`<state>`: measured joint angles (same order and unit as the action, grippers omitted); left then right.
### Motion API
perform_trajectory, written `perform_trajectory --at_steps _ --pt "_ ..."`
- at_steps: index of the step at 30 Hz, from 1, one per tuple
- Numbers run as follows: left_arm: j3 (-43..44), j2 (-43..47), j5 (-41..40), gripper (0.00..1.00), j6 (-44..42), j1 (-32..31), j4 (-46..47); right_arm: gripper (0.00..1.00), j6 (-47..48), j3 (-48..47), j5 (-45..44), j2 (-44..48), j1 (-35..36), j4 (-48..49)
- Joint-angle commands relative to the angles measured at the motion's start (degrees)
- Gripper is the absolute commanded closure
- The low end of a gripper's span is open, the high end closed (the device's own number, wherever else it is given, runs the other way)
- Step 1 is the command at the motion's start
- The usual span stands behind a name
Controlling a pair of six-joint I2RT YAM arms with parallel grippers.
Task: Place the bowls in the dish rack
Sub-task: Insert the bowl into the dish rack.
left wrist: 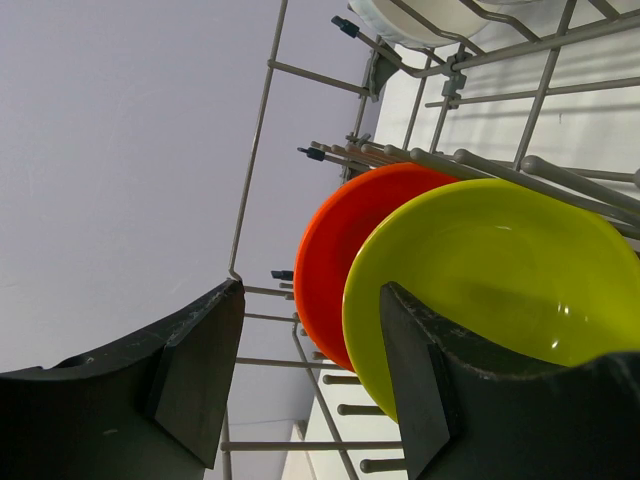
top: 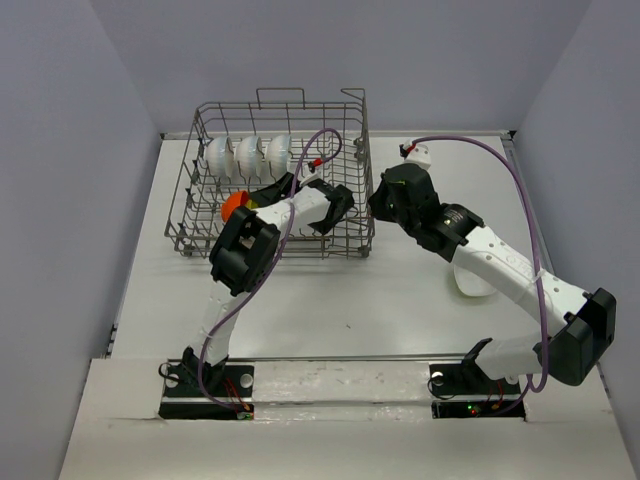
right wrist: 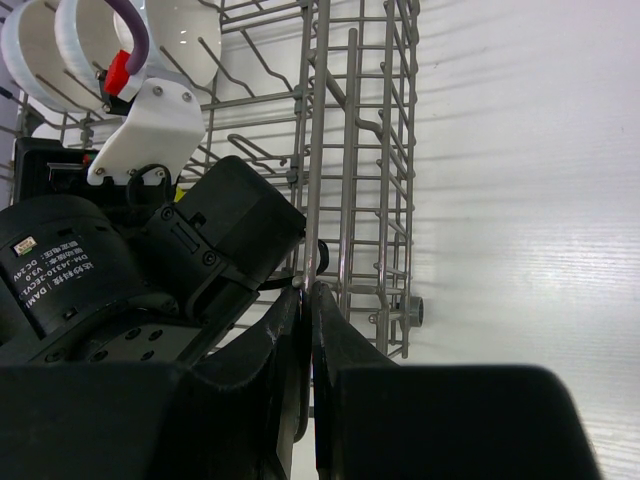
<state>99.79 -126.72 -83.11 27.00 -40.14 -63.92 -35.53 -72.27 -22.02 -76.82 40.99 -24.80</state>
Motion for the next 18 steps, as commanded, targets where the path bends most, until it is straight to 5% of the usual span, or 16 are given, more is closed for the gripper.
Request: perform_trajectory --at_steps 1,18 --pt "1.9 -0.2 -3.5 0.31 1.0 -0.5 -0.8 0.92 1.5 -0.6 0.0 1.1 0.9 -1.8" --pt "4.3 -0.7 2.1 0.42 1.1 -0.5 -0.9 0.92 1.8 -0.4 -0.3 1.8 0.9 -2.0"
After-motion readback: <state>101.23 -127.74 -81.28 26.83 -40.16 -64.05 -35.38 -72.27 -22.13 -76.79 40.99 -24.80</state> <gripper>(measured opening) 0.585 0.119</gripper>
